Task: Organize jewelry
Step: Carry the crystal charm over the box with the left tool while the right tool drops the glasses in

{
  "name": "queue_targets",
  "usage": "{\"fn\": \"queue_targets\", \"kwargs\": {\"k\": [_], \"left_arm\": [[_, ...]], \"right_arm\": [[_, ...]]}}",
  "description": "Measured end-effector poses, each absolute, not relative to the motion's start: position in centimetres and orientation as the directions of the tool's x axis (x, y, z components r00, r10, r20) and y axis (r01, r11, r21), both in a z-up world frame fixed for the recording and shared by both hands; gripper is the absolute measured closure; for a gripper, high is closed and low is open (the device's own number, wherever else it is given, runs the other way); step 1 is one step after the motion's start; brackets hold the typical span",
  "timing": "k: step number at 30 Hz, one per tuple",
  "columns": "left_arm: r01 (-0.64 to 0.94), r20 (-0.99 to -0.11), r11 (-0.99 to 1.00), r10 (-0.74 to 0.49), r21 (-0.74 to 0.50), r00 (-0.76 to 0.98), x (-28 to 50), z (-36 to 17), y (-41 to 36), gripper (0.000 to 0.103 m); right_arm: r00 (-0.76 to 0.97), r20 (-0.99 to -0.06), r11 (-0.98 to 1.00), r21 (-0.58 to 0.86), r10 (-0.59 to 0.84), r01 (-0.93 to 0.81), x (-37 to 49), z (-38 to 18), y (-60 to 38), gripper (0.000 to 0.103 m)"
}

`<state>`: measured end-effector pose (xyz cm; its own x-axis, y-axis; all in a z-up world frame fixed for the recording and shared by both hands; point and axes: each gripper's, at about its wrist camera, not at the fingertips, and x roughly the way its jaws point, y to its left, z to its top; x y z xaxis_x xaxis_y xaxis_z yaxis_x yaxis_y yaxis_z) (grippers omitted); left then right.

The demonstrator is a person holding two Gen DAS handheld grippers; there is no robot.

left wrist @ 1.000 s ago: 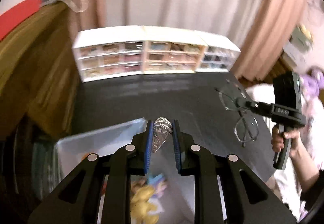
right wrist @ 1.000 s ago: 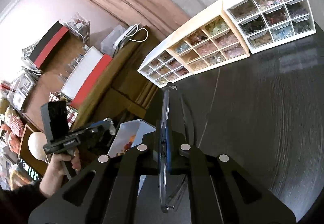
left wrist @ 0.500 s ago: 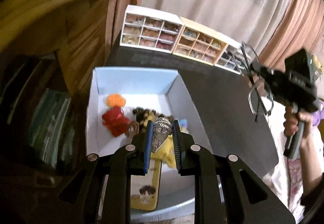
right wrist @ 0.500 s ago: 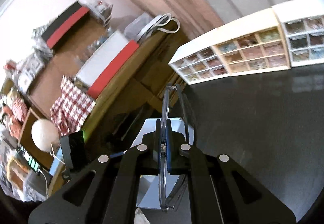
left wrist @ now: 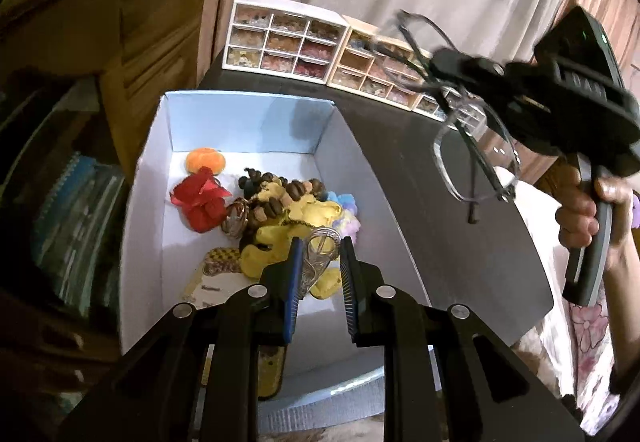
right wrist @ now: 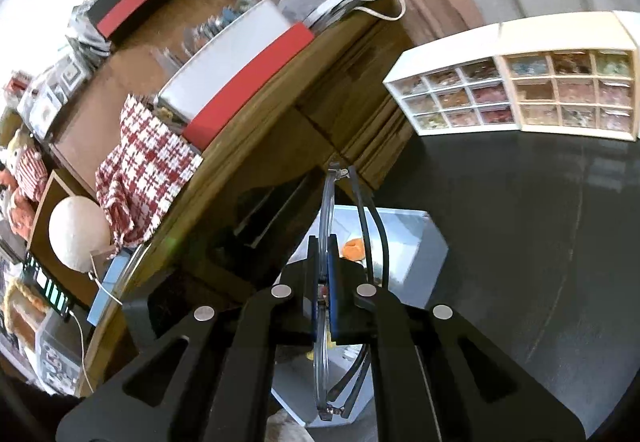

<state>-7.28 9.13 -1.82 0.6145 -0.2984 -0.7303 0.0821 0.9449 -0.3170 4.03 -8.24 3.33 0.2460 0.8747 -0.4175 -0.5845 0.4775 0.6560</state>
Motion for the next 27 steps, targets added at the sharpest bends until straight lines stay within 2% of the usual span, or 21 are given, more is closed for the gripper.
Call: {"fn": "queue_targets", "kwargs": {"k": [3,10,13,17,21,27], "left_arm": [[0.076,-0.714,0.929,-0.328,-0.361,0.619,-7.7,-2.1,9.3,0.083],[0.081,-0.708,0.937,-0.311,-0.339,0.634,-8.3,-2.3,9.3,0.083],[0.079,-0.703,0.934,-0.315,-0.348,0.638,-8.6,-2.4,9.2,0.083],[0.084,-0.705,0.935,-0.317,-0.344,0.634,-8.9,-2.8,9.3,0.085],[0.092,-0.706,0.935,-0.320,-0.342,0.631,-9.0,-2.6,9.2,0.085],[0.097,-0.705,0.938,-0.317,-0.334,0.635,-9.0,-2.5,9.3,0.085]], "right_arm": [[0.222,-0.427,0.468,0.652,0.877,-0.596,4.2,3.4,-6.4,0.098],[0.147,-0.475,0.460,0.653,0.868,-0.602,4.4,2.1,-1.5,0.098],[0.128,-0.540,0.498,0.624,0.832,-0.602,4.5,0.8,0.8,0.098],[0.086,-0.580,0.516,0.635,0.810,-0.574,4.9,-0.9,2.7,0.098],[0.076,-0.627,0.553,0.616,0.775,-0.561,5.1,-2.3,4.2,0.098],[0.118,-0.634,0.584,0.601,0.764,-0.546,6.0,-2.8,4.3,0.098]]}}
